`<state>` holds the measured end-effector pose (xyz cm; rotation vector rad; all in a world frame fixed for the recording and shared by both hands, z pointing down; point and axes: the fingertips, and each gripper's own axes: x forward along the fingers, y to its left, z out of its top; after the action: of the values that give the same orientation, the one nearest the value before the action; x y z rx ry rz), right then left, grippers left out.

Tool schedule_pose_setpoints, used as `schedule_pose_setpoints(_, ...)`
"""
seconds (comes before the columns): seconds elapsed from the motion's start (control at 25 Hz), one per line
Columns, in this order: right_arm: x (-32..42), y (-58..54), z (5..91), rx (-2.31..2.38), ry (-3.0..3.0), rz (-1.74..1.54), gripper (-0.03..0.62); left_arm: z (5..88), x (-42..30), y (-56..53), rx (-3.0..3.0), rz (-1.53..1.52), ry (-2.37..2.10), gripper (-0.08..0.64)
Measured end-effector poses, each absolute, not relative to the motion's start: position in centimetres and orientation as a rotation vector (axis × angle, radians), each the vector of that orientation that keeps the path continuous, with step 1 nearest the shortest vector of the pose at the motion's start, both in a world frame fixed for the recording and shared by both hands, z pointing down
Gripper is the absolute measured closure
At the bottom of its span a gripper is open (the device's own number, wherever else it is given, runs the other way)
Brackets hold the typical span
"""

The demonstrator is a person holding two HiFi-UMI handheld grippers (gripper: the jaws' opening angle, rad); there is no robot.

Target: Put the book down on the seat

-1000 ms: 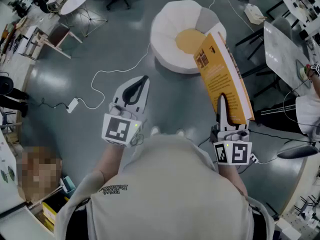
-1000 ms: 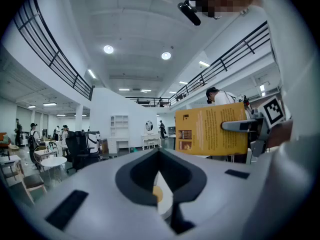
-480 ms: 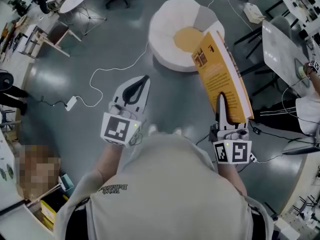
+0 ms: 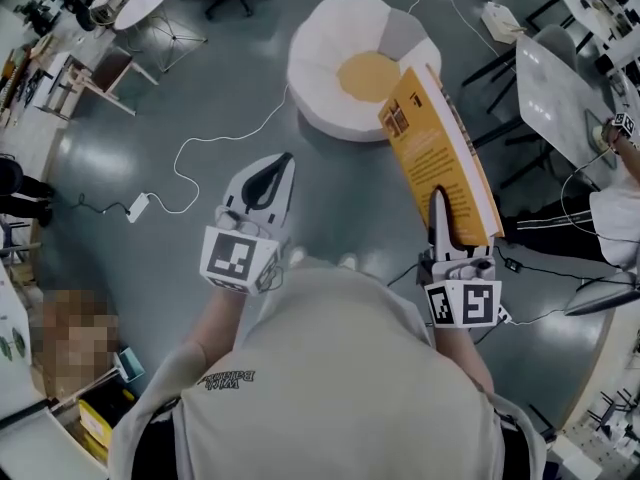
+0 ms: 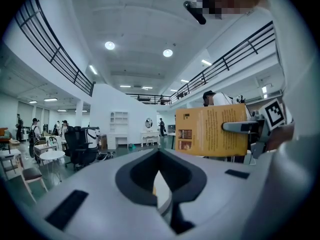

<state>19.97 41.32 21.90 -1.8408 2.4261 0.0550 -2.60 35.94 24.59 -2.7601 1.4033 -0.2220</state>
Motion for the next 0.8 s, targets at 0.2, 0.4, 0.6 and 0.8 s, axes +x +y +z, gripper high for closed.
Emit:
schedule_pose_setpoints(0.2, 22.4, 41.4, 22.6, -1.832, 2.438, 0.062, 0.44, 24.6, -0.1, 36.5, -2.746, -0.219, 1.416, 0.551)
schedule_pose_setpoints(0.4, 23.5, 41.1, 23.0, -1.799, 2.438, 0.06, 0.439, 25.4, 1.2, 37.3, -2.743, -0.24, 1.417, 0.551)
schedule_pose_setpoints(0.6, 23.0, 39.4, 22.7, -1.788, 2.433, 0.064, 0.439, 25.6, 0.5, 36.1, -2.733, -0.252, 1.43, 0.551)
schedule_pose_setpoints(0.8, 22.1, 36.7, 23.1, -1.789, 2.447, 0.063, 0.44, 25.9, -0.4, 33.7, -2.731, -0.237, 1.444, 0.551)
